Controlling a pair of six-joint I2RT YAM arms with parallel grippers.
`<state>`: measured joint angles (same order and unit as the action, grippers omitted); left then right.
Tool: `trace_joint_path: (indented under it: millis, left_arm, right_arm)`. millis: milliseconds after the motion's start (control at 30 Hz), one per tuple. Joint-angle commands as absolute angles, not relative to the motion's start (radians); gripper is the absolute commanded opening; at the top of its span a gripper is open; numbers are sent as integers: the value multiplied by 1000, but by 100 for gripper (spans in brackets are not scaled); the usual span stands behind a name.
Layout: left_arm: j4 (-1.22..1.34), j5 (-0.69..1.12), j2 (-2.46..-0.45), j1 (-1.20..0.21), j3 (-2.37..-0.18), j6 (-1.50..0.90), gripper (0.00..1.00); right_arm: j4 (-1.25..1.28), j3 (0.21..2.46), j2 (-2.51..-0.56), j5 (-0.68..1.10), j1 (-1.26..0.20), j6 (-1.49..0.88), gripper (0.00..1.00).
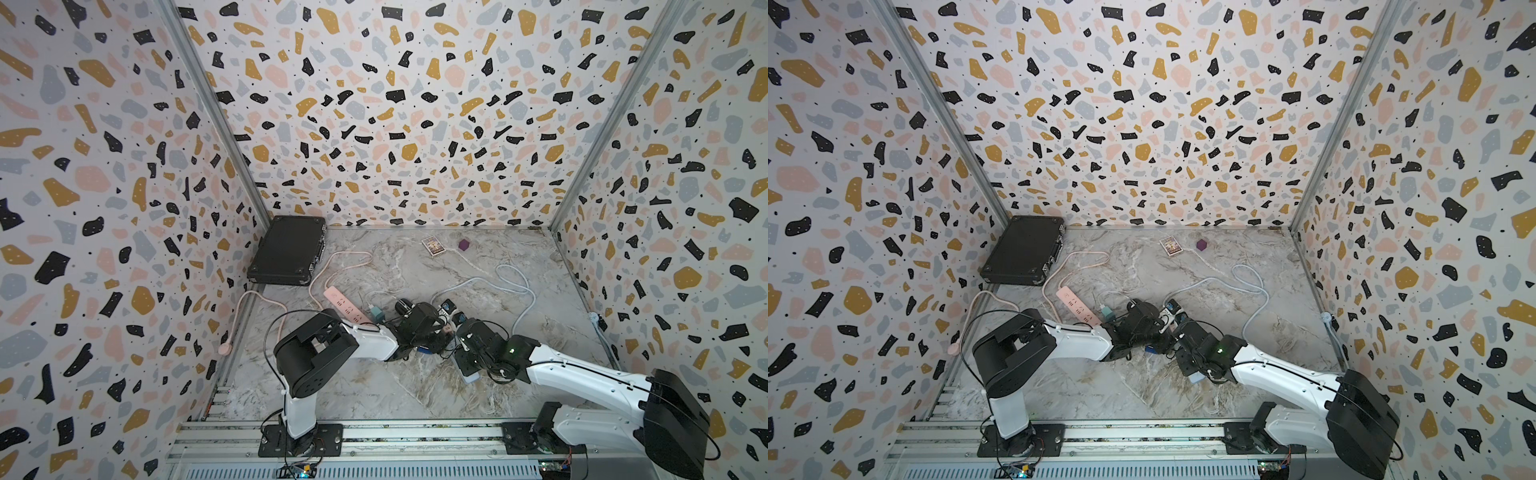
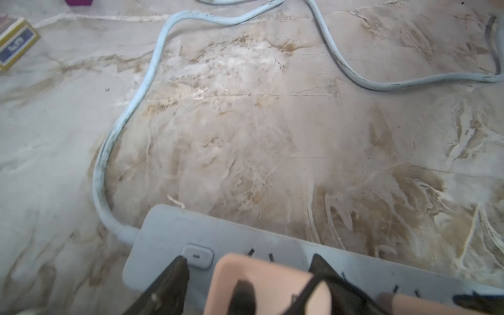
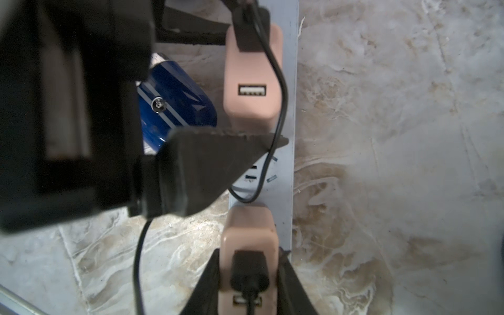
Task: Unplug the electric shaver
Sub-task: Remove the plug from the socket.
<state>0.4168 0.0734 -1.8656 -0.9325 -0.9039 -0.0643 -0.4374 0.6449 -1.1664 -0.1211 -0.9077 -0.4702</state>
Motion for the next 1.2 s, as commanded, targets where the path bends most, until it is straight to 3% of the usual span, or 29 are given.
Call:
trace_joint_path:
  millis: [0, 533, 1167]
  left_arm:
    - [433, 115, -1888, -936, -911, -79, 65]
    - [559, 123, -1893, -940, -710, -202, 56]
    - [547, 40, -2017, -1016, -724, -203, 47]
  right_arm:
    - [-439, 647, -1134, -105, -911, -481, 6]
    - [-466, 711, -1133, -150, -910, -465, 4]
    - [-490, 818, -1191, -202, -912, -415, 0]
